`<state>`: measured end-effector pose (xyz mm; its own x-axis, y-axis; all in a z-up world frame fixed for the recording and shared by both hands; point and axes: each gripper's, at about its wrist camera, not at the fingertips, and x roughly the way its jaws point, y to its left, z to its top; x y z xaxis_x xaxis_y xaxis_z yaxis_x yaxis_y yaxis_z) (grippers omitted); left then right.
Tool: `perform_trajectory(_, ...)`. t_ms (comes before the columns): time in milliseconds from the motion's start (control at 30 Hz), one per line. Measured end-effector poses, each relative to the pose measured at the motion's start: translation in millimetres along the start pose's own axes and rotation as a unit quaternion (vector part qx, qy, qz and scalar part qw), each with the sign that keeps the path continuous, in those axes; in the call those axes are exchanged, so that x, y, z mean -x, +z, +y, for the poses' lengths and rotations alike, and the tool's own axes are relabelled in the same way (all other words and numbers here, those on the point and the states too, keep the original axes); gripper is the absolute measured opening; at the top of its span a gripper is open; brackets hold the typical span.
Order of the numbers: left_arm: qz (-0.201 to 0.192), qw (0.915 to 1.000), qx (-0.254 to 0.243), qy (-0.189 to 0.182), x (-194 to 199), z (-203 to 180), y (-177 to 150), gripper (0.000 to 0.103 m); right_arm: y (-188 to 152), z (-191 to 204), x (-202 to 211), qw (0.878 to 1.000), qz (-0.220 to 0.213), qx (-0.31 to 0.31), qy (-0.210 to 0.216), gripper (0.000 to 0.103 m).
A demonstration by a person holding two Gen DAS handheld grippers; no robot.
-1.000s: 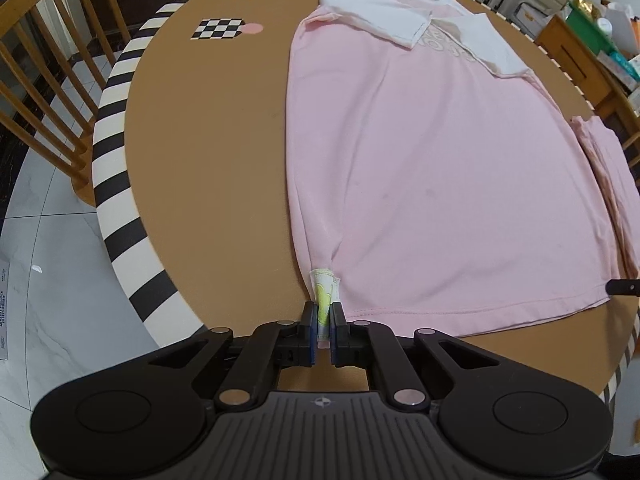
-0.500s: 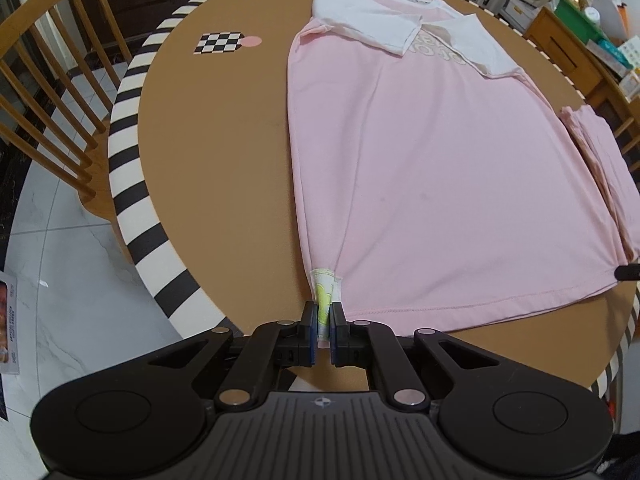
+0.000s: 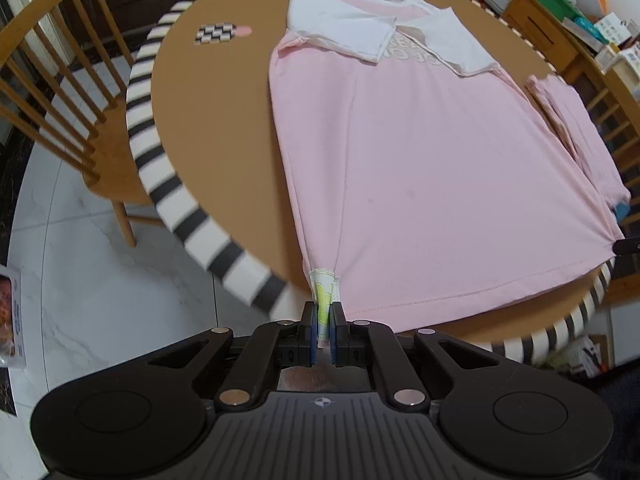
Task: Fold clothes
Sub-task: 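Lift the pink hem with both grippers and fold it over toward the collar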
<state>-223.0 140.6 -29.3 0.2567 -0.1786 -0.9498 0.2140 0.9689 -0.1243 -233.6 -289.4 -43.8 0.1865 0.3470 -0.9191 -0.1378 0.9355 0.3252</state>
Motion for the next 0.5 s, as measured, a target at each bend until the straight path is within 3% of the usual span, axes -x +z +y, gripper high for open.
perform_trajectory(167,0.007,0.9991,0.038,-0.017,6.2,-0.9,-4.9,0.006,-2.3,-8.7,7.4,0.999,0.007,-0.021,0.023,0.007)
perform_trajectory(300,-0.01,0.9984,0.051,-0.021,18.5,-6.3,9.3,0.006,13.0,-14.4,22.2,0.998,0.006,-0.032,0.046,0.007)
perform_trajectory(500,-0.038,0.9989,-0.001,0.027,42.6,-29.2,62.4,0.006,64.3,-12.7,50.3,0.997,-0.012,0.008,0.071,0.007)
